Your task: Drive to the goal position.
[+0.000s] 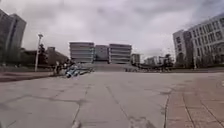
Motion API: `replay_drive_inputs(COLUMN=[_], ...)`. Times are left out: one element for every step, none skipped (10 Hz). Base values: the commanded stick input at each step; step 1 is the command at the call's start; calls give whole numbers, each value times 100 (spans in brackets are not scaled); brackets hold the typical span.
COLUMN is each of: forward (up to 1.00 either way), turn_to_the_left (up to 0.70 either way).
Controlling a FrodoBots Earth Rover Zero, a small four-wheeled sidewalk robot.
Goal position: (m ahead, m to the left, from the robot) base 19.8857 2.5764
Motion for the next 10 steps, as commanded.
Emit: replay_drive_inputs(forward=[70,70,70,70,70,70,70,70,70,70], turn_to_the_left=[0,0,0,0,0,0,0,0,0,0])
